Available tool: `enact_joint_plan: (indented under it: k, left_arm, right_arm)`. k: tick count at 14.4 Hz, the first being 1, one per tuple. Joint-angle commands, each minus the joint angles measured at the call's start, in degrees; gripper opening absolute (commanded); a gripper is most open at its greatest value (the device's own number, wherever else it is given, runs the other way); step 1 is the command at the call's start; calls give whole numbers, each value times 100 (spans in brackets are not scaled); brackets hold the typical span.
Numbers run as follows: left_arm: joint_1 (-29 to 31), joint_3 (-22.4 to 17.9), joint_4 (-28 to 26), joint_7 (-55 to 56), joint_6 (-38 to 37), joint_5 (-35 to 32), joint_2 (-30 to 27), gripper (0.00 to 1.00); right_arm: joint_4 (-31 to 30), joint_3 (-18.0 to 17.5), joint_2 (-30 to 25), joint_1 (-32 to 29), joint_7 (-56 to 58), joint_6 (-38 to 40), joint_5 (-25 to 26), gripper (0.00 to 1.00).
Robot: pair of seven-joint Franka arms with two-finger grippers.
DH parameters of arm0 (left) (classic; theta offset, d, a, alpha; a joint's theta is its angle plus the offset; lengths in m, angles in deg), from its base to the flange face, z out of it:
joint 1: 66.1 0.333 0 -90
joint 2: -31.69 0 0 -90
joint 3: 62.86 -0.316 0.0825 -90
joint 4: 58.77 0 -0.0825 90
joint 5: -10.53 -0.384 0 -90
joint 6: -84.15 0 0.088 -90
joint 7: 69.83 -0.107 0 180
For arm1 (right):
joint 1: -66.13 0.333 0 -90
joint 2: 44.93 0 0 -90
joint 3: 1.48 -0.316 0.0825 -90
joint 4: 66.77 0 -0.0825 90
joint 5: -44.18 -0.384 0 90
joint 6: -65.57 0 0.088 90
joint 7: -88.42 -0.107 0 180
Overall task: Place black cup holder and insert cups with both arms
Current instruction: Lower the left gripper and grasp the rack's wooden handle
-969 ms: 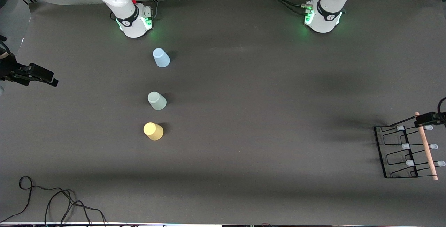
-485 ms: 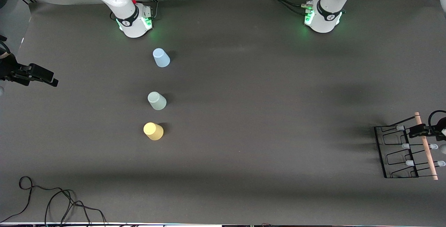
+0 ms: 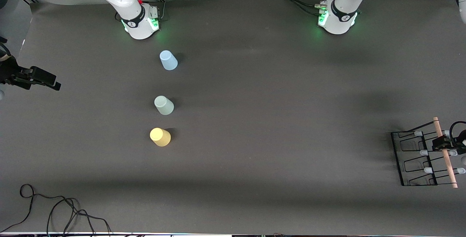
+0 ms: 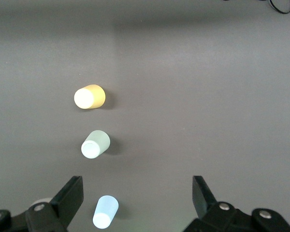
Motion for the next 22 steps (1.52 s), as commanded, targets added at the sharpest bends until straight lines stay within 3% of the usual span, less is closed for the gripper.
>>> enact_joint_plan:
  k: [1, 2, 4, 6, 8, 11, 15, 22]
  left_arm:
    - [-12, 35, 204, -65, -41, -38, 76, 82]
    - [-3, 35, 205, -65, -41, -47, 76, 80]
    - [-12, 35, 213, -56, -67, -47, 76, 61]
    - [-38, 35, 213, -21, -76, -3, 76, 49]
    - [-47, 35, 213, 32, -68, 15, 76, 45]
    - [-56, 35, 240, 137, -41, 15, 111, 31]
    - [-65, 35, 292, 208, -94, 15, 120, 0]
    - [-293, 96, 1092, 488, -1323, 120, -3, 0]
  right_arm:
    - [24, -30, -20, -38, -3, 57, 136, 100]
    - [24, -39, -20, -38, -3, 57, 136, 100]
    - [32, -30, -20, -38, -3, 57, 136, 100]
    - [24, -30, -20, -38, -3, 57, 136, 100]
    - [24, -30, -20, -38, -3, 57, 136, 100]
    - [32, -30, -20, -38, 6, 57, 136, 100]
    - [33, -30, -20, -38, 6, 57, 136, 100]
    - [33, -22, -20, -38, 14, 57, 136, 100]
